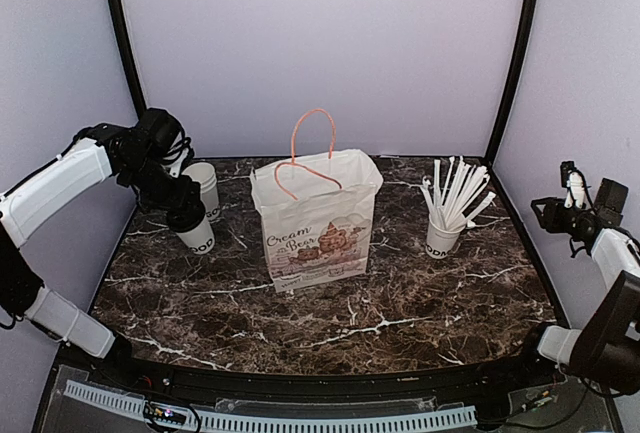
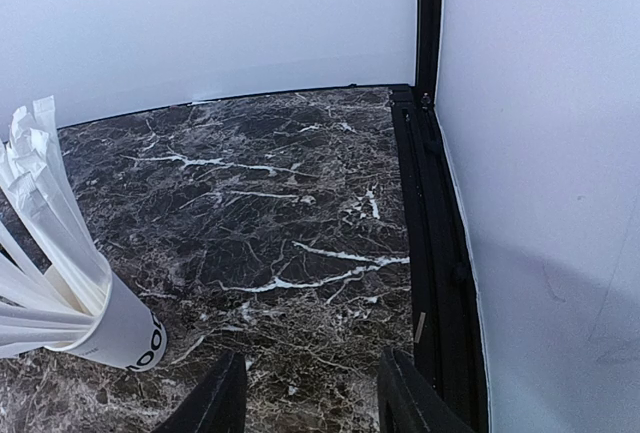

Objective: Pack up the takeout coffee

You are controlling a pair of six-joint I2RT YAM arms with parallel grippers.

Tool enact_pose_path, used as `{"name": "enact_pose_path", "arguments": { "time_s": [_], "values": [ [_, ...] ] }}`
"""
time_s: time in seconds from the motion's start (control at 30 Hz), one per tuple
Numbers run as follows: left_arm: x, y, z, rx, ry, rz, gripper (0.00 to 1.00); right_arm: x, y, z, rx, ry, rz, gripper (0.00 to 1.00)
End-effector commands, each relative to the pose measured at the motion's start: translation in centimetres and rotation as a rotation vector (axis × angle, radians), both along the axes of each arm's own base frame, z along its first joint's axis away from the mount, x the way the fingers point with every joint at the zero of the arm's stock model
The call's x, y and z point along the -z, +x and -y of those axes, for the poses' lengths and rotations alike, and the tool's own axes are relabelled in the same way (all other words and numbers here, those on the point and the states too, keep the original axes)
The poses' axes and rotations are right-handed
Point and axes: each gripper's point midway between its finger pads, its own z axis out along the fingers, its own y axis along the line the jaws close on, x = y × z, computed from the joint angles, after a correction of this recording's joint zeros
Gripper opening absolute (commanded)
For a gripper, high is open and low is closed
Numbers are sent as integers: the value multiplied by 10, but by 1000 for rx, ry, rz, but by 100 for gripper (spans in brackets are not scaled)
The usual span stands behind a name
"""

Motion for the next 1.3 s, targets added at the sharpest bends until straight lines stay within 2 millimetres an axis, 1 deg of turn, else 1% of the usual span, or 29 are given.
{"name": "enact_pose_path", "arguments": {
  "time_s": [0.0, 0.1, 0.13, 0.17, 0.2, 0.23, 0.3, 0.33, 0.43, 0.47, 0.5, 0.53, 0.57, 0.63, 0.67, 0.7, 0.77, 0.83, 0.93, 0.97, 1.0, 1.03, 1.07, 1.1, 1.13, 1.17, 1.2, 1.23, 1.27],
  "values": [
    [-22, -42, 33, 149, -28, -16, 66, -4, 3, -1, -12, -27, 28, 46],
    [-35, -62, 45, 190, -48, 13, 66, -5, 3, -2, -14, -28, 32, 46],
    [-36, -70, 54, 220, -64, 12, 65, -5, 3, -2, -14, -29, 33, 46],
    [-40, -77, 56, 224, -86, 19, 64, -6, 3, -2, -14, -29, 34, 46],
    [-41, -85, 65, 256, -107, 11, 63, -6, 3, -3, -15, -29, 36, 46],
    [-43, -92, 67, 260, -124, 11, 63, -6, 2, -3, -16, -28, 36, 46],
    [-42, -106, 76, 294, -146, -10, 63, -7, 2, -4, -19, -29, 40, 46],
    [-41, -116, 84, 333, -159, -27, 62, -8, 2, -4, -20, -28, 41, 46],
    [-34, -135, 98, 400, -169, -47, 61, -9, 2, -5, -21, -29, 44, 46],
    [-29, -144, 106, 442, -161, -56, 61, -10, 2, -5, -20, -30, 46, 46],
    [-25, -147, 110, 463, -148, -64, 60, -10, 2, -5, -23, -31, 47, 46],
    [-21, -159, 119, 523, -129, -72, 60, -10, 1, -5, -23, -32, 49, 46],
    [-15, -164, 124, 554, -99, -80, 60, -11, 1, -5, -23, -33, 50, 46],
    [-8, -179, 139, 641, -49, -86, 59, -11, 1, -5, -22, -35, 51, 46],
    [-5, -190, 152, 701, -35, -94, 59, -12, 1, -5, -22, -36, 52, 46],
    [-6, -201, 164, 765, -37, -86, 59, -12, 1, -5, -22, -36, 53, 46],
    [-8, -210, 186, 842, -41, -71, 59, -12, 1, -5, -22, -36, 53, 46],
    [-11, -224, 213, 935, -43, -51, 59, -13, 0, -6, -23, -39, 56, 46],
    [-11, -220, 251, 994, -39, -19, 59, -15, 0, -6, -22, -44, 63, 46],
    [-19, -216, 265, 1002, -58, 17, 59, -16, 0, -6, -22, -46, 64, 46],
    [-8, -212, 275, 1012, -30, 8, 59, -17, -1, -6, -23, -49, 67, 46],
    [-19, -206, 289, 1009, -46, 47, 59, -17, -1, -6, -22, -51, 69, 46],
    [-6, -203, 299, 1014, -15, 28, 59, -18, -1, -6, -21, -53, 70, 46],
    [-4, -199, 314, 1016, -14, 33, 59, -18, -2, -7, -20, -55, 72, 46],
    [-4, -197, 322, 1021, -17, 39, 59, -19, -2, -7, -21, -58, 74, 46],
    [-1, -193, 336, 1023, -14, 42, 59, -19, -2, -7, -20, -59, 75, 46],
    [-1, -191, 342, 1023, -13, 49, 59, -20, -2, -6, -20, -61, 76, 47],
    [1, -186, 356, 1021, -13, 57, 59, -20, -2, -6, -19, -62, 77, 47],
    [3, -186, 362, 1025, -12, 51, 59, -20, -2, -6, -19, -62, 75, 46]
  ]
}}
